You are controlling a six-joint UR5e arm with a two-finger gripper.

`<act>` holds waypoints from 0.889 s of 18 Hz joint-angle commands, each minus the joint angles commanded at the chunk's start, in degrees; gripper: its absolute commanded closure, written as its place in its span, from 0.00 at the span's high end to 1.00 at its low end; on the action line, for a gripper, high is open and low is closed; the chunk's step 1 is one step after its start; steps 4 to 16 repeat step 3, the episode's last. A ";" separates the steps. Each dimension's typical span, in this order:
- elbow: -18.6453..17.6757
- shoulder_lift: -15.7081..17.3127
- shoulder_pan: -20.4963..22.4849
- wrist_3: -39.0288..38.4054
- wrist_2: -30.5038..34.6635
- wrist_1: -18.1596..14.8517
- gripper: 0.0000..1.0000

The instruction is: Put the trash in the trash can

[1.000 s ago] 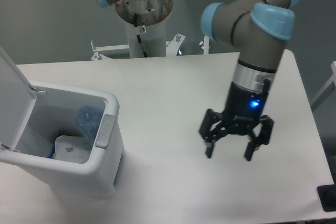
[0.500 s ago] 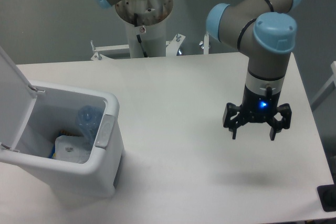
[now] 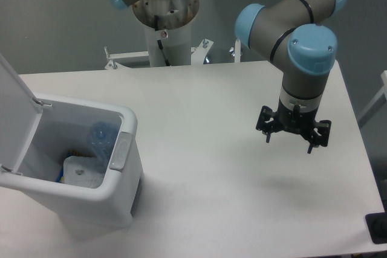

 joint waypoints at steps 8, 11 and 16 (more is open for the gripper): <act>-1.05 0.00 0.00 0.36 0.35 0.52 1.00; -1.05 0.00 0.00 0.36 0.35 0.52 1.00; -1.05 0.00 0.00 0.36 0.35 0.52 1.00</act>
